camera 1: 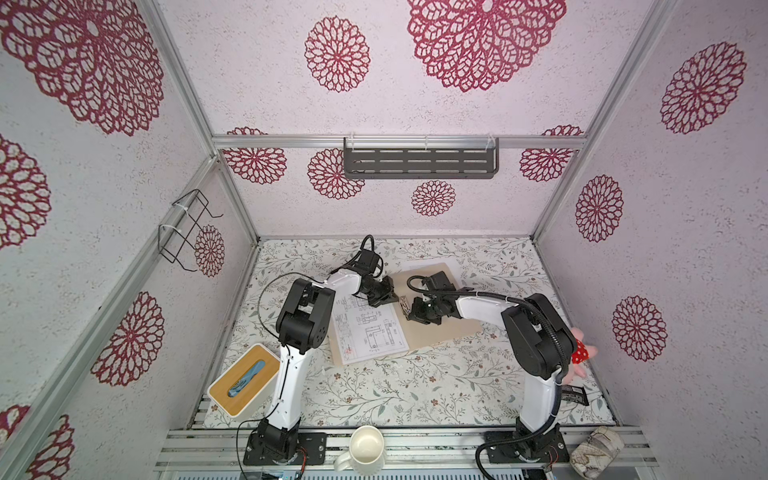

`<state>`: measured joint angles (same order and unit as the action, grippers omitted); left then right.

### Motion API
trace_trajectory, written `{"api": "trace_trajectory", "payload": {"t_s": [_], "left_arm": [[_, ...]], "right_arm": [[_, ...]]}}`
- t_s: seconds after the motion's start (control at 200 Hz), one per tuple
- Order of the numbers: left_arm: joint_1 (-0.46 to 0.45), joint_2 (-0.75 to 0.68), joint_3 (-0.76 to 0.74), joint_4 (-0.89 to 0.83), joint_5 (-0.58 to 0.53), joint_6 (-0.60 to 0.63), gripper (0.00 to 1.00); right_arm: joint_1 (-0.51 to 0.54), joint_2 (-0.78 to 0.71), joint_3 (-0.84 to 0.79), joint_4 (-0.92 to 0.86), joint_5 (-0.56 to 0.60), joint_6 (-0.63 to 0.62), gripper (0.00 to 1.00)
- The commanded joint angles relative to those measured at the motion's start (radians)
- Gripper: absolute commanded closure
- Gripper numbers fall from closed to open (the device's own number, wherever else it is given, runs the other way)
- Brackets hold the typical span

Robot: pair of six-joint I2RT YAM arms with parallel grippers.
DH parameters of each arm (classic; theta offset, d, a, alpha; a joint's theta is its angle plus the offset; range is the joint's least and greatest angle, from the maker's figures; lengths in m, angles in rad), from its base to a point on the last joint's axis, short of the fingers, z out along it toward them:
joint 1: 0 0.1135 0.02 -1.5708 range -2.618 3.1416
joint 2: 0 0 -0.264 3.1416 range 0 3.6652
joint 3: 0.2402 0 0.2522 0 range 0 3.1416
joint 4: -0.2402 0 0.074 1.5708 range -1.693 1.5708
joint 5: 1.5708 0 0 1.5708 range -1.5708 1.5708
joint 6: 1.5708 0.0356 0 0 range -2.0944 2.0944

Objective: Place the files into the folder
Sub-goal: 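Pull the clip lever with the left gripper while the right gripper draws back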

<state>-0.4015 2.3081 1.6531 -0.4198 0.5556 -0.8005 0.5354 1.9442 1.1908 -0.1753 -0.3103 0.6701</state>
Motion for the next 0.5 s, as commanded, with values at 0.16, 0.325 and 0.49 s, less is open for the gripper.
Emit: {"api": "trace_trajectory", "payload": {"t_s": [0.16, 0.325, 0.49], "left_arm": [[0.003, 0.046, -0.006, -0.065, -0.084, 0.044, 0.96], [0.004, 0.040, -0.003, -0.058, -0.066, 0.035, 0.96], [0.013, 0.009, -0.015, -0.024, -0.037, 0.003, 0.87]], "right_arm": [[-0.039, -0.037, -0.005, -0.169, 0.122, 0.007, 1.00], [-0.021, -0.052, -0.007, -0.126, 0.065, 0.032, 1.00], [0.006, -0.042, 0.005, -0.073, 0.019, 0.064, 1.00]]}}
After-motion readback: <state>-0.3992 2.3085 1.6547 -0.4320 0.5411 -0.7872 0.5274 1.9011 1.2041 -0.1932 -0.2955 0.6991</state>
